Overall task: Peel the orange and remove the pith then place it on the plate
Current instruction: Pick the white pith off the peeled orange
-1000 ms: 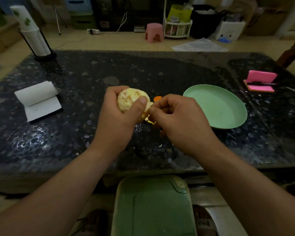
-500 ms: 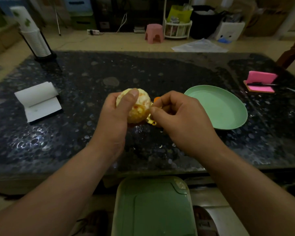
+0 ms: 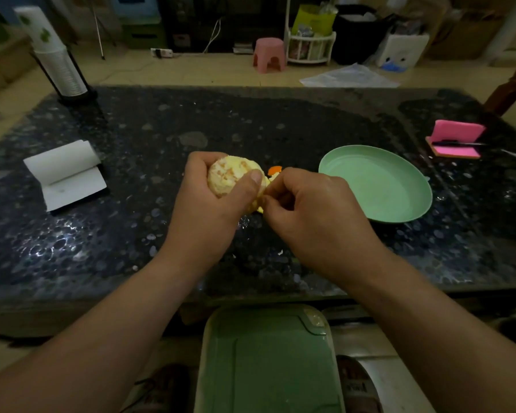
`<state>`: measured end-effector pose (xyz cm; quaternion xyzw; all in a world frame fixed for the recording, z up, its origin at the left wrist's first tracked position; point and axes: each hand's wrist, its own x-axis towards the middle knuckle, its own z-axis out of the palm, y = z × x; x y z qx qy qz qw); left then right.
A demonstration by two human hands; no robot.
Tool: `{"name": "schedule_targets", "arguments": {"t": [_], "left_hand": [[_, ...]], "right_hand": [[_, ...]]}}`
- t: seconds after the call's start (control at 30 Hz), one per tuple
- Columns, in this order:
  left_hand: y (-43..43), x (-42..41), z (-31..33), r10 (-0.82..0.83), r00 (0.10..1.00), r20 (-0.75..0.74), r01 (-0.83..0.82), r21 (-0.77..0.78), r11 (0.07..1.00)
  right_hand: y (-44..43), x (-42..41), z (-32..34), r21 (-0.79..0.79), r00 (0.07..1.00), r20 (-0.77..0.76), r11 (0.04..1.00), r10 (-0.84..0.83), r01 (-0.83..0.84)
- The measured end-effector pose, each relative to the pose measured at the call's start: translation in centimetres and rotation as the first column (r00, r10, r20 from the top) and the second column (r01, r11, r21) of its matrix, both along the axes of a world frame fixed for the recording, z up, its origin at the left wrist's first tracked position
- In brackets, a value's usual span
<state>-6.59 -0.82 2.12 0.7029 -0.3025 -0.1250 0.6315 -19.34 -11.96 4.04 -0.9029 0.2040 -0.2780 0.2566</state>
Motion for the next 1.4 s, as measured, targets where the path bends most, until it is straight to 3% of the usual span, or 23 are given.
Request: {"name": "schedule_targets", "arguments": {"t": [0.2,0.43,0.57,0.7,1.07,1.4], "left_hand": [[-0.1,-0.3,0.0,-0.016,0.998,-0.061,0.016,-0.010,1.000],[-0.5,-0.1,0.1,-0.047,0.933,-0.357,0.011,-0.105,0.994],[-0.7,0.4,0.3,-0.052,0.898,-0.438,-0.017,-0.151,0.988],[-0.6,0.5,0.5,-0.058,0.900,-0.432,-0.008,-0.151,0.989],[-0.4,0.4,0.6,-0.058,0.915,-0.399,0.028,-0.080,0.996],[-0.4,0.2,0.6,-0.054,0.928,-0.368,0.042,-0.041,0.998]], "right_hand": [[0.2,0.3,-0.2,-0.028,0.998,0.050,0.999,-0.029,0.030],[-0.2,0.1,0.2,0.054,0.998,0.055,0.998,-0.045,0.042],[-0.9,-0.1,0.1,0.106,0.998,0.030,0.993,-0.060,0.056],[-0.6,-0.3,0.6,0.146,0.999,0.041,0.989,0.025,-0.031],[-0.5,-0.2,0.4,-0.207,0.995,0.027,0.975,0.095,-0.087],[-0.4,0.1,0.3,-0.288,0.997,0.007,0.955,0.082,-0.076]]}}
